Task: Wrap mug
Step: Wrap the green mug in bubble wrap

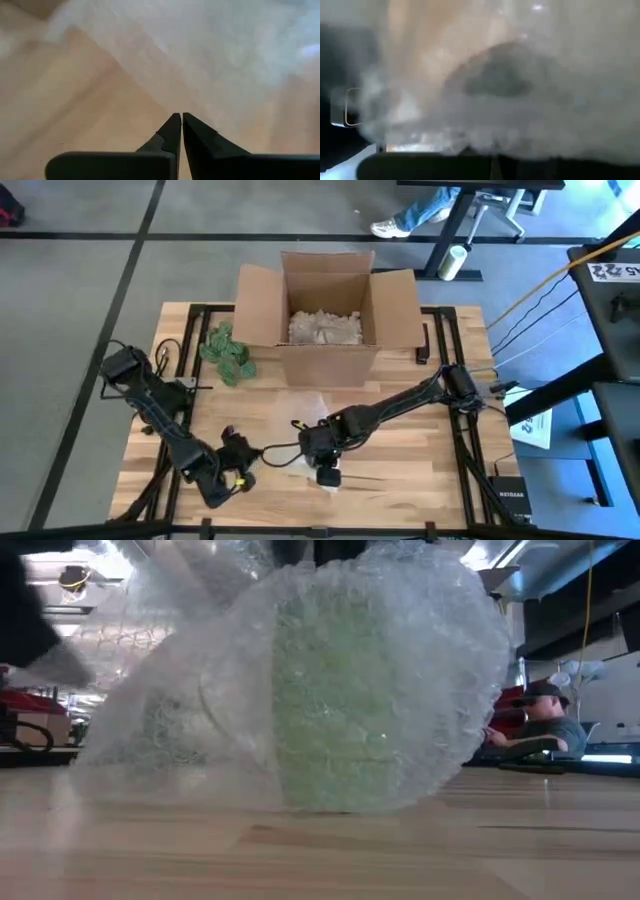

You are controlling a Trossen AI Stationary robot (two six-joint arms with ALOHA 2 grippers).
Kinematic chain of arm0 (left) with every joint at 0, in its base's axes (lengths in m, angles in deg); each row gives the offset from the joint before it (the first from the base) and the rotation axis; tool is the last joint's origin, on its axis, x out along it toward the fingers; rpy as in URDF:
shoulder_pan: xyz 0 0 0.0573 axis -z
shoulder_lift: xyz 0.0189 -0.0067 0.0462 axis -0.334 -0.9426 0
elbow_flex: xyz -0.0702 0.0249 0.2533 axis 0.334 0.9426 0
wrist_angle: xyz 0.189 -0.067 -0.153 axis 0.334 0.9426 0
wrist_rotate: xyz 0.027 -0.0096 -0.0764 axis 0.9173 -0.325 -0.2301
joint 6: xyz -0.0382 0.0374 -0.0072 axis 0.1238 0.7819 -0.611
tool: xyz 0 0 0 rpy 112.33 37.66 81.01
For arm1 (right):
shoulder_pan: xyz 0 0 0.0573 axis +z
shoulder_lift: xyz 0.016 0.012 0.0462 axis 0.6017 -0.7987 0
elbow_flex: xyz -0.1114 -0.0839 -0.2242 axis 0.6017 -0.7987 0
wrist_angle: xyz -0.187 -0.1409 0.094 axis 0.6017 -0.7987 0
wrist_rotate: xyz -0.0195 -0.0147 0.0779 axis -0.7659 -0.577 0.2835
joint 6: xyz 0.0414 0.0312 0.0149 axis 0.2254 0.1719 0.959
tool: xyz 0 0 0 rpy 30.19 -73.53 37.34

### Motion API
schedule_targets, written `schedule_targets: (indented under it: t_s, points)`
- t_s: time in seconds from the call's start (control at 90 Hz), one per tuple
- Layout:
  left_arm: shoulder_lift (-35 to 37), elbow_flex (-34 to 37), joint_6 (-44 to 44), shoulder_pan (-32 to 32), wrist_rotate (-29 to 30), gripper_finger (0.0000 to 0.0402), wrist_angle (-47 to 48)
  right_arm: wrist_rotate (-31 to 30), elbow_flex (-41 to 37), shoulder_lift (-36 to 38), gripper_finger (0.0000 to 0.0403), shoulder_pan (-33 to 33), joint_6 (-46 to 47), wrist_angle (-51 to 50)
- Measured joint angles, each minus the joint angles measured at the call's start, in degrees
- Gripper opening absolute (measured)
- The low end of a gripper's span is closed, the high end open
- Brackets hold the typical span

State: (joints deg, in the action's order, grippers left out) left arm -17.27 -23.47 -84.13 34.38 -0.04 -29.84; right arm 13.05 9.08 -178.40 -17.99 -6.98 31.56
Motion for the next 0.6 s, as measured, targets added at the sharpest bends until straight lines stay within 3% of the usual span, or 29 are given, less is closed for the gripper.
schedule_targets:
  t_s: [0.144, 0.3, 0.6]
  points:
    - [0.00, 0.83, 1.80, 2.51, -0.27, 0.0014, -5.25, 0.00, -0.02, -0.04, 0.0000, 0.00, -0.05, 0.73]
    - [0.00, 0.89, 9.22, 2.49, -0.74, 0.0048, -10.85, 0.00, -0.02, -0.04, 0.0000, 0.00, -0.03, 0.82]
    - [0.00, 0.89, 13.30, 0.46, -1.43, 0.0126, -10.75, 0.00, -0.02, -0.04, 0.0000, 0.02, 0.11, 0.86]
